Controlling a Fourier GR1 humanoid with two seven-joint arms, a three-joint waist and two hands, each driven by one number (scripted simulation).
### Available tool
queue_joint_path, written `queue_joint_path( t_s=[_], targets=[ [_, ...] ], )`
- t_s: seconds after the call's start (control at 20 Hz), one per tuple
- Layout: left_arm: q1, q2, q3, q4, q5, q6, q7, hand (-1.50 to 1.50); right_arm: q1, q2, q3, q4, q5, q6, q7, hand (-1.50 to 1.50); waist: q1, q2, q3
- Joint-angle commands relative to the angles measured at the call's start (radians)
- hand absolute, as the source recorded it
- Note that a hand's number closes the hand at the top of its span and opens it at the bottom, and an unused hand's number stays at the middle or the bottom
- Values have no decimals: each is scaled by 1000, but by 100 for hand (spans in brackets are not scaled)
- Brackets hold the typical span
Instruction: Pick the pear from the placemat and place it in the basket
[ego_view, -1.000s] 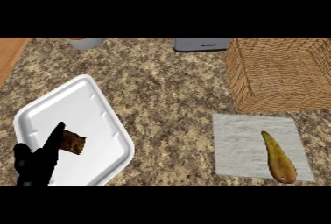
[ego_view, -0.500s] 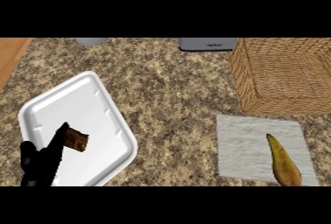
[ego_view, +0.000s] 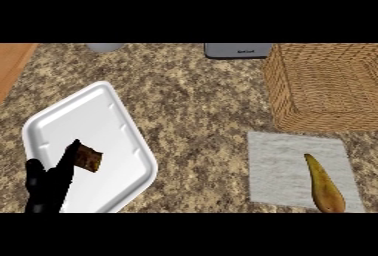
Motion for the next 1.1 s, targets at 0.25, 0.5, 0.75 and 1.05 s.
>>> queue_joint_path(
  t_s=[0.25,0.5,0.75,1.05],
  targets=[
    [-25,-25,-29,94,-4,-26,47,0,80,11,122,56,49,-26,-222,-150,22,15,-12],
    [-16,-19,-6,106,0,-37,21,0,145,79,216,13,120,-135,-223,-150,15,11,-13],
    [-41,-78,-56,136,-53,-3,0,0,65,145,340,29,197,-208,-129,-150,35,15,-13],
    [-40,-70,-37,107,-53,-6,28,0,59,202,408,91,334,-261,-159,-150,25,10,-13]
  ],
)
